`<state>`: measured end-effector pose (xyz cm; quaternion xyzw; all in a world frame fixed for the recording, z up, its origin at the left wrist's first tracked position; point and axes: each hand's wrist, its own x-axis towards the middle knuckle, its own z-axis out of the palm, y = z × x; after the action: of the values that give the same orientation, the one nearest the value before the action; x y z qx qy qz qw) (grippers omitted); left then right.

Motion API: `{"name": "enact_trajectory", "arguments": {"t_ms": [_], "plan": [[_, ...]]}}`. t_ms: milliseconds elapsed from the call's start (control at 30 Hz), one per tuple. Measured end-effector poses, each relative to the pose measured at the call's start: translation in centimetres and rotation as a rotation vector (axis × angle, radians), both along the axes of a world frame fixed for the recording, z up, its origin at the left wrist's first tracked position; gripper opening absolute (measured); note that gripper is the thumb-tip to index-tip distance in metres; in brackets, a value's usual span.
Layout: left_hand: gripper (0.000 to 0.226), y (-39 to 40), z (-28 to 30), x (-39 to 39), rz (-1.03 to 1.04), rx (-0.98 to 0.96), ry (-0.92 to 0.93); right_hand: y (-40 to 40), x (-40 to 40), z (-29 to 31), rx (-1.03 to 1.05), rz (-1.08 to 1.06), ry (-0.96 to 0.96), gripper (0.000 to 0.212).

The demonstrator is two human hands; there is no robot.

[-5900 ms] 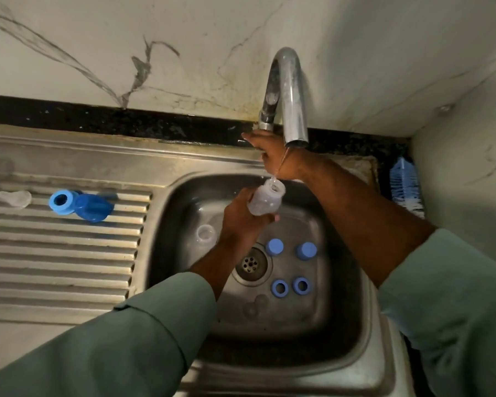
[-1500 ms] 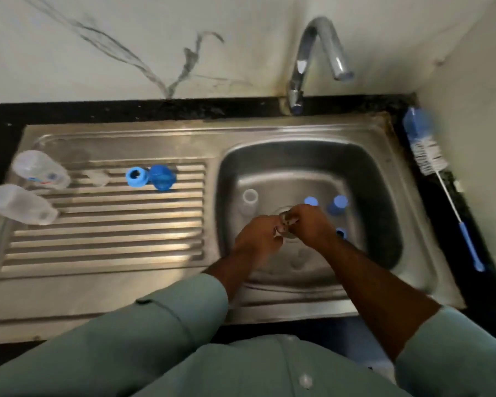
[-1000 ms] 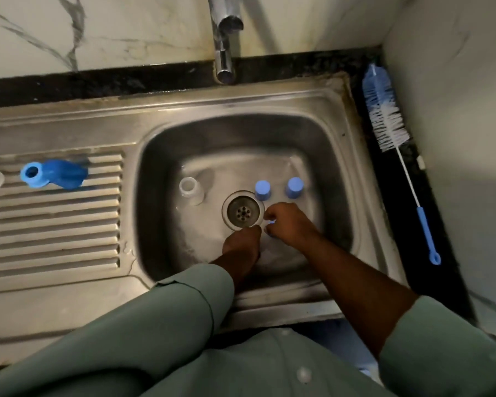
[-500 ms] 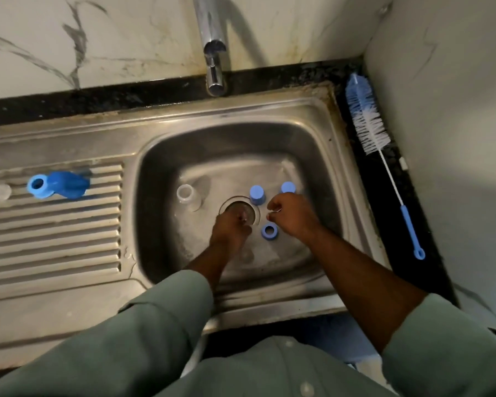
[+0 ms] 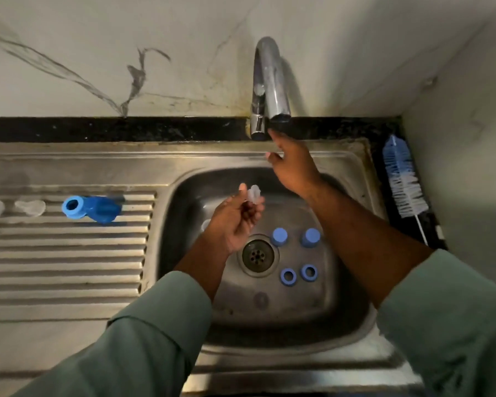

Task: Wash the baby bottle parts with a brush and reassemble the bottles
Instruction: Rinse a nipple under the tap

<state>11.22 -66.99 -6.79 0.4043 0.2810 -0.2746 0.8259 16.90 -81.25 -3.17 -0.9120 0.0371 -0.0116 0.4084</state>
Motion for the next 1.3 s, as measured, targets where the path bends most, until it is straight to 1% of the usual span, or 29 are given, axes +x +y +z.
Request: {"name": "enact_trajectory", "arguments": {"t_ms": [100, 133, 200, 267, 300, 333, 400, 467, 533, 600, 667, 733, 833, 900, 1000, 1100, 1200, 1233, 1300], "plan": [[0.020, -1.0, -0.1, 1.5, 0.091, -0.072, -0.016, -0.3, 2.2, -0.7, -0.148, 0.136, -0.055, 0.040], [0.020, -1.4, -0.2, 1.9, 0.113, -0.077, -0.005, -0.7, 2.6, -0.9, -0.221, 0.158, -0.108, 0.043], [0.021, -2.0, -0.7, 2.4, 0.143, -0.096, 0.032, -1.8, 3.0, -0.5, -0.440, 0.203, -0.183, 0.049], [0.020, -2.4, -1.2, 2.7, 0.148, -0.142, 0.072, -2.2, 3.0, 0.2, -0.643, 0.277, -0.188, 0.057], [0.020, -2.7, -1.5, 2.8, 0.139, -0.169, 0.086, -2.2, 3.0, 0.4, -0.709, 0.322, -0.167, 0.060], [0.020, -2.9, -1.6, 2.9, 0.129, -0.187, 0.090, -2.0, 3.4, 0.4, -0.717, 0.376, -0.124, 0.062], [0.014, -3.5, -2.1, 3.1, 0.114, -0.188, 0.076, -1.4, 4.7, -0.3, -0.642, 0.470, -0.025, 0.059], [0.013, -3.9, -2.4, 3.2, 0.111, -0.179, 0.069, -1.1, 6.3, -0.6, -0.542, 0.501, 0.098, 0.047], [0.021, -4.2, -2.7, 3.3, 0.121, -0.172, 0.087, -1.1, 7.5, -0.8, -0.430, 0.495, 0.172, 0.039], [0.030, -4.4, -2.8, 3.3, 0.117, -0.156, 0.104, -1.3, 7.8, -1.0, -0.464, 0.483, 0.155, 0.041], [0.032, -4.6, -2.6, 3.2, 0.104, -0.151, 0.098, -1.5, 7.7, -1.4, -0.440, 0.488, 0.140, 0.049], [0.028, -4.7, -2.2, 3.1, 0.121, -0.171, 0.107, -1.3, 7.4, -1.5, -0.389, 0.489, 0.149, 0.054], [0.016, -4.6, -1.7, 2.9, 0.193, -0.271, 0.133, -1.4, 7.4, -1.5, -0.381, 0.469, 0.121, 0.053], [0.016, -4.5, -1.5, 2.8, 0.226, -0.292, 0.121, -1.4, 7.2, -1.3, -0.394, 0.474, 0.107, 0.052], [0.017, -4.7, -1.3, 2.8, 0.257, -0.243, 0.090, -1.4, 7.0, -1.0, -0.394, 0.482, 0.105, 0.055], [0.015, -4.9, -1.8, 3.1, 0.269, -0.181, 0.096, -1.2, 6.8, -0.8, -0.387, 0.480, 0.124, 0.060], [0.034, -5.1, -2.2, 3.5, 0.164, -0.026, 0.119, -1.1, 6.8, -1.0, -0.391, 0.480, 0.107, 0.059], [0.039, -5.1, -2.3, 3.6, 0.137, -0.004, 0.126, -1.0, 6.8, -1.0, -0.384, 0.476, 0.112, 0.058], [0.041, -5.1, -2.4, 3.7, 0.109, -0.001, 0.136, -0.9, 7.0, -1.1, -0.398, 0.475, 0.129, 0.057]]}}
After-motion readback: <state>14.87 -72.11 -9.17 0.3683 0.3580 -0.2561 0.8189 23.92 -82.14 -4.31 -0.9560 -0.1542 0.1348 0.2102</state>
